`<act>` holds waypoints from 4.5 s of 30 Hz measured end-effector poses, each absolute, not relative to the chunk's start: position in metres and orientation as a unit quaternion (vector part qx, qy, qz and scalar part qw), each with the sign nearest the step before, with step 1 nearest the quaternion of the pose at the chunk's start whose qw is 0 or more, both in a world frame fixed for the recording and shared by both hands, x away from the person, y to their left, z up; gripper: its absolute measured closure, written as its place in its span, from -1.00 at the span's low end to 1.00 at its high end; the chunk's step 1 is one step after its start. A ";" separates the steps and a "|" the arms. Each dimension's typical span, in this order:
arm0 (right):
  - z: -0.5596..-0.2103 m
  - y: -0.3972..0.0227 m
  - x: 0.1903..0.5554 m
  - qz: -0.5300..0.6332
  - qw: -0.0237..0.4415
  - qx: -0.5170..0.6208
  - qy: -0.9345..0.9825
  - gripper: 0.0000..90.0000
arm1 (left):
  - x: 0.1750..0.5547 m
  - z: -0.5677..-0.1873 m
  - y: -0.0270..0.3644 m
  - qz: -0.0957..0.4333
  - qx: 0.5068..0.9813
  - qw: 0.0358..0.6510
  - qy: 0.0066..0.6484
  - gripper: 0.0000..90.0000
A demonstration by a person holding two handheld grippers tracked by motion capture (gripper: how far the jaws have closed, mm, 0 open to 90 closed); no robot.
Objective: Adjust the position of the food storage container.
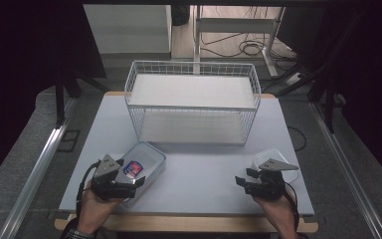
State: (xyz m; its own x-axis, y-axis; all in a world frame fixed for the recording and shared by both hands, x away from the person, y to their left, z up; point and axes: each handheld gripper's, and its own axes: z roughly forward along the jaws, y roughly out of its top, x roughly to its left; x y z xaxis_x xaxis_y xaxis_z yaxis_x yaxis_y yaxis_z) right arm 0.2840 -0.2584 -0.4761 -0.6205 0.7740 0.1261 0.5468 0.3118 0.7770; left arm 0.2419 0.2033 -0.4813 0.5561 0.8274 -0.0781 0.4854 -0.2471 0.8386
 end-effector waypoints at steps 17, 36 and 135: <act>-0.476 -0.266 0.310 0.336 0.197 0.433 0.813 0.92 | 0.241 -0.482 0.204 0.196 0.764 0.437 0.433 -0.77; -0.468 -0.240 0.341 0.354 0.188 0.417 0.815 0.95 | 0.217 -0.478 0.242 0.209 0.736 0.432 0.477 0.56; -0.485 -0.223 0.295 0.379 0.119 0.387 0.832 0.43 | 0.292 -0.515 0.191 0.111 0.787 0.393 0.462 -0.32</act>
